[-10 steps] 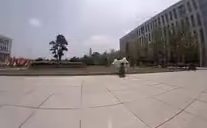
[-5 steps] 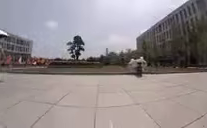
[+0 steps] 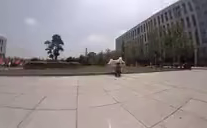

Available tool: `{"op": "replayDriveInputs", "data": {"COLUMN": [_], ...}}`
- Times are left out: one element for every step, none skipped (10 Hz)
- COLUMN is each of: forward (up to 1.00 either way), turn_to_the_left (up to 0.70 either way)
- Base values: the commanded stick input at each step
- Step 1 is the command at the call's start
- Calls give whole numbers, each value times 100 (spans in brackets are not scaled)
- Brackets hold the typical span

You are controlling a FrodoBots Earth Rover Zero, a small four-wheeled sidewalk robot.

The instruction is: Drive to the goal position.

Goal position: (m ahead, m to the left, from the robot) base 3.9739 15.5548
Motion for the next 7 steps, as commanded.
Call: {"op": "replayDriveInputs", "data": {"forward": [0, 0, 0, 0, 0, 0, 0], "turn_to_the_left": [70, 70, 70, 70, 70, 70, 70]}}
